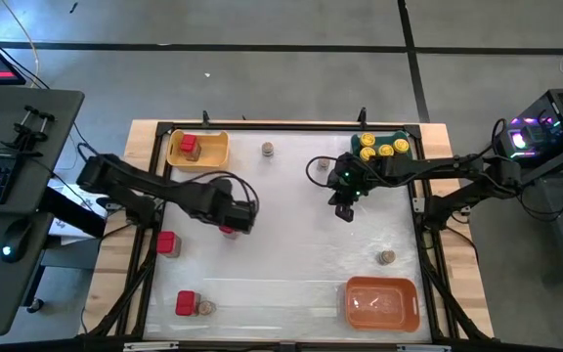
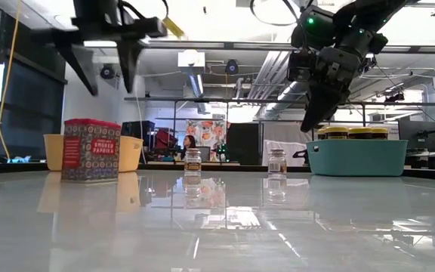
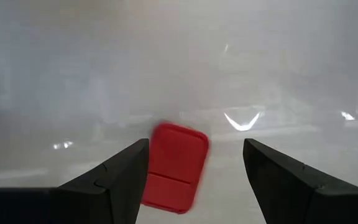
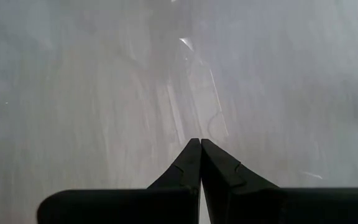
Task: Sort spices by type
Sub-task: Put the right red seasoning can into the yellow bin
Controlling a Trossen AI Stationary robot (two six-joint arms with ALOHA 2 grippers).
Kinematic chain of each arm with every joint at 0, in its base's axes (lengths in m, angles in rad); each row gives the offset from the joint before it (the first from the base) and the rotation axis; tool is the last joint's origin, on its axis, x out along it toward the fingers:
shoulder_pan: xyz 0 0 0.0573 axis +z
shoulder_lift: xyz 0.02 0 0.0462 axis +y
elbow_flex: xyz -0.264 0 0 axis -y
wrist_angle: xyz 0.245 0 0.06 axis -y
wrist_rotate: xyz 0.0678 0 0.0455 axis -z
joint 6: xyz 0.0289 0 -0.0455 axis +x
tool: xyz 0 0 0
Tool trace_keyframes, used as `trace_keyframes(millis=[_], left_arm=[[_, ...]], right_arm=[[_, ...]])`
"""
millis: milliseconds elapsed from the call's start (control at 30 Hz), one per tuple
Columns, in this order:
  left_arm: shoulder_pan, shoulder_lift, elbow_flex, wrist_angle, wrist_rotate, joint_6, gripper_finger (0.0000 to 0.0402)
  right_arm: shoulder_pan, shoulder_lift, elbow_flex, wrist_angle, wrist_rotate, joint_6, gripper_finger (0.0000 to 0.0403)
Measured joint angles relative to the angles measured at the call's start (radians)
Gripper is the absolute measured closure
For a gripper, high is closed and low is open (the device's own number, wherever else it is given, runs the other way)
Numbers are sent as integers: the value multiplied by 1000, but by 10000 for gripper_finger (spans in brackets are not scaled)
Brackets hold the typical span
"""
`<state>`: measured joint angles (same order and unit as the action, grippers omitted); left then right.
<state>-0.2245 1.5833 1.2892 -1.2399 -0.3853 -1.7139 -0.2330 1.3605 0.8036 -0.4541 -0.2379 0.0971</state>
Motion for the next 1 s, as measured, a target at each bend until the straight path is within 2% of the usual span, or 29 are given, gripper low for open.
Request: trace_keyframes(millis=[267, 433, 533, 800, 1000], left_arm=[[3, -131, 0, -104, -36, 14, 157], [3, -178, 1, -100, -39, 154, 157], [15, -191, 0, -103, -41, 156, 155], [49, -188, 0, -115, -27, 202, 97], [46, -181, 1, -80, 45, 182, 91]], right_arm=[[0, 0, 0, 12, 0, 0, 403], [-1, 0, 0, 25, 0, 0, 403], [0, 0, 0, 35, 0, 0, 403], [-1, 0, 0, 57, 0, 26, 403], [-1, 0, 0, 60, 0, 26, 403]])
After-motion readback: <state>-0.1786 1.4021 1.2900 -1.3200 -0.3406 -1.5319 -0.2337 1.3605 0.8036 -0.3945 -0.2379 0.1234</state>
